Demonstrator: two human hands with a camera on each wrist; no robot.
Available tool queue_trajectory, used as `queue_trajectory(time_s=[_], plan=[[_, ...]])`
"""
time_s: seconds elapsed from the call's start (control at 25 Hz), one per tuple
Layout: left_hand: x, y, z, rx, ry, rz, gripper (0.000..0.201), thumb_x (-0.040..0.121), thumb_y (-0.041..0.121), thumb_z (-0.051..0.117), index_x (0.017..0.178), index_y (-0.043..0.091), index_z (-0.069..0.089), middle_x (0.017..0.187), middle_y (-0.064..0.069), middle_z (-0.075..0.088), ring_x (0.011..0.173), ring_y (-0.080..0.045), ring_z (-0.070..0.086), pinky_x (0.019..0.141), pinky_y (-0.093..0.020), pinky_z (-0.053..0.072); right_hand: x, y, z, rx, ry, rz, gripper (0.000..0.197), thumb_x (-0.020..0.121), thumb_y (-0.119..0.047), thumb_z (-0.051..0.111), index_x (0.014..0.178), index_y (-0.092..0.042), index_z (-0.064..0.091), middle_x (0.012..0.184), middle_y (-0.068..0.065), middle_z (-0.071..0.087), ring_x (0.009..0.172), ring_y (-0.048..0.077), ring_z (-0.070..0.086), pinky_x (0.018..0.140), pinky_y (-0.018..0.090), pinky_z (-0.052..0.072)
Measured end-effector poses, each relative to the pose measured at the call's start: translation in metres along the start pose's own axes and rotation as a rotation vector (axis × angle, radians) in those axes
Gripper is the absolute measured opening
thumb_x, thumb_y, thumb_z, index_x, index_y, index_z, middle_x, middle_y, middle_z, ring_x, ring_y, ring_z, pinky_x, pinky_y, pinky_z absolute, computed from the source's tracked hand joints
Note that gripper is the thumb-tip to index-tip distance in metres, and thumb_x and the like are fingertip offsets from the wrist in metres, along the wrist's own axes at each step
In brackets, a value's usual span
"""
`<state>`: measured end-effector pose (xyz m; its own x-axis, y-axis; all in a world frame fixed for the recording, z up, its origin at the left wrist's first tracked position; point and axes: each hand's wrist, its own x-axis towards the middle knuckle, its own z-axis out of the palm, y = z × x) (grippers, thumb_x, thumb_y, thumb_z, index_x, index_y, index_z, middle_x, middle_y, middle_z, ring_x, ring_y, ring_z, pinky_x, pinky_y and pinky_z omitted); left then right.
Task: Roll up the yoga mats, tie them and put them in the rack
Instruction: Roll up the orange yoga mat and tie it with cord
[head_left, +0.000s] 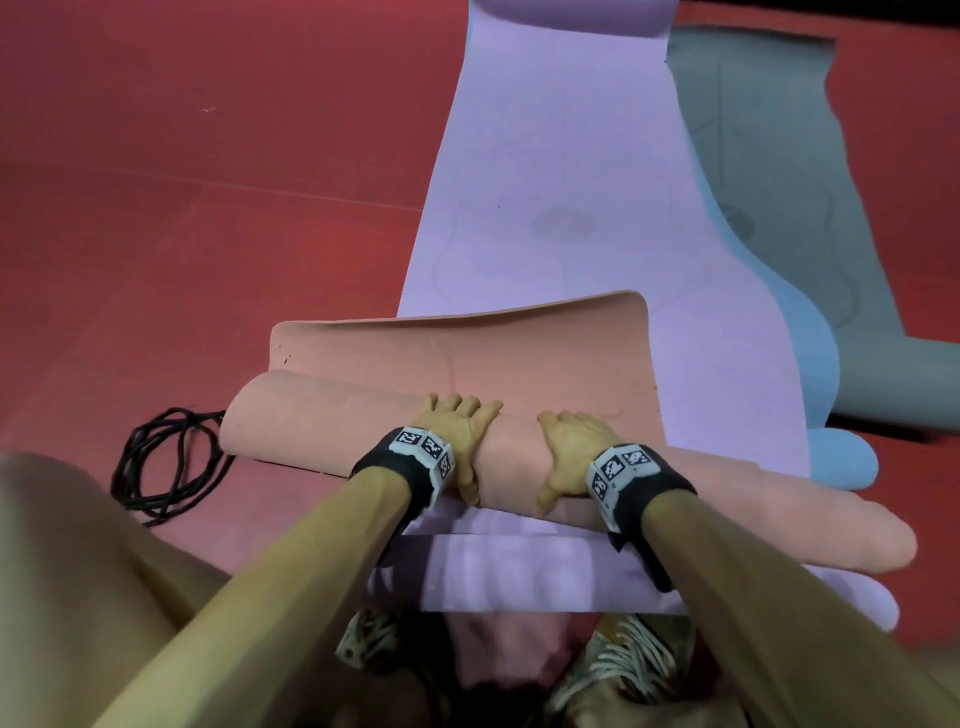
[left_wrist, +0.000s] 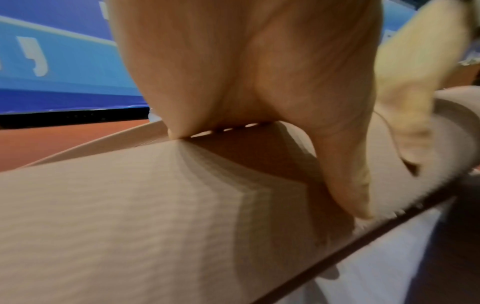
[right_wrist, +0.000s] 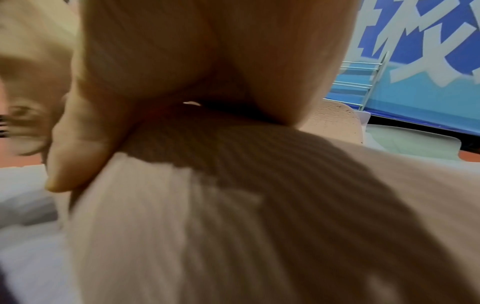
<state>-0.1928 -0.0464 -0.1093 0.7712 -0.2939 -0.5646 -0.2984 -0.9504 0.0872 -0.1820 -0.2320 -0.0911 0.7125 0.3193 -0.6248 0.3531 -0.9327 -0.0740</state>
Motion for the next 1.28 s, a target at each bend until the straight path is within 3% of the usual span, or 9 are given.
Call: queue_trajectory(time_s=[0.2, 0.32, 0.44, 0.56, 0.68, 0.84, 0.92, 1.04, 1.28], plan=[[-0.017, 0.008, 0.014, 0.04, 0.053, -0.001, 0.141, 0.054, 0.061, 0.086, 0.155, 0.018, -0.003, 0.155, -0.012, 0.021, 0.142, -0.032, 0.021, 0.117, -0.059, 0.012, 0.013, 0.008, -0.021, 0.158, -0.191, 0.027, 0.097, 0.044, -0.048, 0.092, 0.128, -0.021, 0.051, 0.119, 0.003, 0.062, 0.103, 0.025, 0.061, 0.09, 0.038, 0.054], [-0.015, 0.008, 0.015, 0.042, 0.052, 0.013, 0.133, 0.054, 0.056, 0.087, 0.154, 0.019, 0.008, 0.149, -0.012, 0.031, 0.137, -0.032, 0.03, 0.114, -0.057, 0.02, 0.013, 0.006, -0.018, 0.186, -0.255, 0.026, 0.091, 0.048, -0.043, 0.092, 0.127, -0.023, 0.052, 0.119, 0.0, 0.063, 0.104, 0.023, 0.061, 0.092, 0.038, 0.053], [-0.006, 0.004, 0.008, 0.01, 0.009, 0.02, 0.119, 0.049, 0.048, 0.09, 0.145, 0.025, 0.025, 0.137, -0.008, 0.044, 0.127, -0.03, 0.041, 0.105, -0.052, 0.03, 0.011, 0.006, -0.011, 0.196, -0.225, 0.025, 0.103, 0.053, -0.044, 0.091, 0.14, -0.023, 0.039, 0.131, 0.004, 0.057, 0.113, 0.027, 0.058, 0.097, 0.042, 0.05], [0.006, -0.001, -0.004, -0.093, -0.015, -0.001, 0.108, 0.041, 0.042, 0.093, 0.134, 0.032, 0.039, 0.125, -0.004, 0.054, 0.117, -0.029, 0.049, 0.099, -0.048, 0.035, 0.003, 0.0, -0.002, 0.042, -0.113, -0.002, 0.125, 0.059, -0.052, 0.088, 0.154, -0.017, 0.014, 0.148, 0.01, 0.039, 0.132, 0.033, 0.041, 0.112, 0.046, 0.033], [0.016, -0.008, -0.015, -0.168, -0.092, -0.002, 0.112, 0.038, 0.043, 0.094, 0.135, 0.036, 0.04, 0.123, -0.002, 0.056, 0.116, -0.027, 0.05, 0.102, -0.046, 0.038, -0.006, -0.009, 0.012, -0.078, 0.006, -0.018, 0.131, 0.061, -0.055, 0.086, 0.154, -0.01, 0.004, 0.145, 0.016, 0.034, 0.132, 0.035, 0.036, 0.112, 0.05, 0.027], [0.017, -0.006, -0.011, -0.151, -0.097, -0.012, 0.124, 0.044, 0.045, 0.093, 0.148, 0.032, 0.027, 0.139, -0.005, 0.046, 0.128, -0.028, 0.041, 0.11, -0.047, 0.031, 0.001, -0.003, 0.007, -0.014, 0.023, -0.009, 0.118, 0.056, -0.051, 0.088, 0.147, -0.014, 0.023, 0.136, 0.013, 0.045, 0.123, 0.032, 0.044, 0.106, 0.045, 0.033], [0.012, 0.002, -0.002, -0.054, -0.019, -0.011, 0.132, 0.05, 0.052, 0.089, 0.154, 0.024, 0.013, 0.15, -0.007, 0.033, 0.137, -0.03, 0.031, 0.116, -0.049, 0.019, 0.011, 0.003, -0.003, 0.029, -0.018, -0.001, 0.114, 0.052, -0.051, 0.09, 0.144, -0.017, 0.032, 0.132, 0.01, 0.052, 0.118, 0.031, 0.05, 0.102, 0.042, 0.038], [0.001, 0.012, 0.014, 0.096, 0.133, -0.016, 0.141, 0.05, 0.063, 0.085, 0.155, 0.014, 0.004, 0.154, -0.014, 0.022, 0.141, -0.034, 0.022, 0.117, -0.054, 0.014, 0.026, 0.009, -0.023, 0.11, -0.124, 0.022, 0.114, 0.049, -0.05, 0.093, 0.144, -0.02, 0.037, 0.13, 0.007, 0.057, 0.115, 0.029, 0.056, 0.096, 0.036, 0.047], [0.001, 0.007, 0.019, 0.207, 0.217, 0.042, 0.13, 0.052, 0.054, 0.087, 0.151, 0.012, 0.014, 0.145, -0.015, 0.035, 0.131, -0.033, 0.037, 0.113, -0.051, 0.023, 0.035, 0.011, -0.034, 0.167, -0.295, 0.021, 0.093, 0.048, -0.049, 0.092, 0.128, -0.024, 0.053, 0.122, -0.001, 0.062, 0.106, 0.023, 0.061, 0.095, 0.039, 0.051]])
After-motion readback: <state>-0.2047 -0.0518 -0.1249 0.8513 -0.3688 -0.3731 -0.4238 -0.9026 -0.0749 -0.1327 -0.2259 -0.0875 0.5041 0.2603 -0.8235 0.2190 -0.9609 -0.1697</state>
